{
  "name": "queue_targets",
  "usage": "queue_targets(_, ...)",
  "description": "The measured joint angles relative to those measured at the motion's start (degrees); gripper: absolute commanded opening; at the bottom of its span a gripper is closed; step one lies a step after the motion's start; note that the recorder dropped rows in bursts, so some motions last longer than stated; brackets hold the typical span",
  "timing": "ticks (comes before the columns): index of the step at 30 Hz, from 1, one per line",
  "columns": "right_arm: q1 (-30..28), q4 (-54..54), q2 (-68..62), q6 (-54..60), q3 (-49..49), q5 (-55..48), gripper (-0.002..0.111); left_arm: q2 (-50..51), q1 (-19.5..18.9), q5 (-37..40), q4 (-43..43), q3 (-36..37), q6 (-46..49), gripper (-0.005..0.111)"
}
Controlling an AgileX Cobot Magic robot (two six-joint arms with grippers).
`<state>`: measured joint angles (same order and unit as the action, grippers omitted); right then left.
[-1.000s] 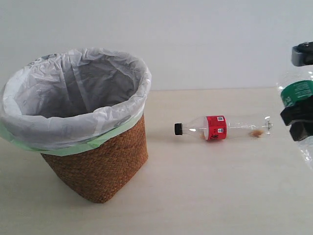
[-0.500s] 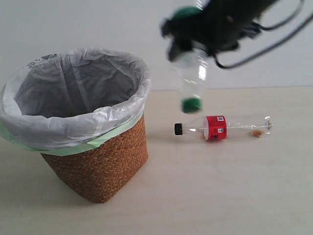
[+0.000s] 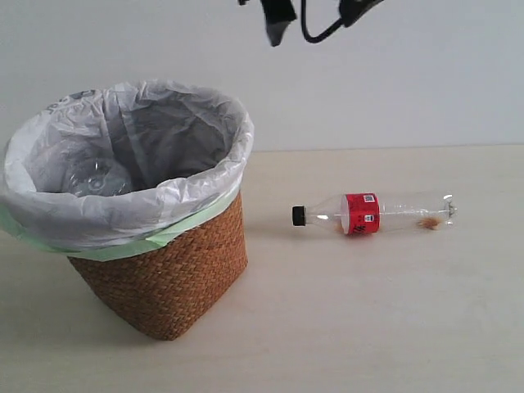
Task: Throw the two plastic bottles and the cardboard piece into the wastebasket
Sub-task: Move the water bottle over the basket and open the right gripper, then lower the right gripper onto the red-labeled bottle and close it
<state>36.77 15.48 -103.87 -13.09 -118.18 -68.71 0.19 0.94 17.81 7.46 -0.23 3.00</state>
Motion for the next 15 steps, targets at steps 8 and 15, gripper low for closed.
queue_targets(8, -3.0, 7.7, -0.2, 6.4, 4.4, -1.0, 0.071, 0.0, 0.0, 0.0, 0.0, 0.0, 0.0, 0.004)
queue_targets(15, -10.0, 8.0, -3.2, 15.0, 12.4, -1.2, 0.071, 0.0, 0.0, 0.0, 0.0, 0.0, 0.0, 0.004)
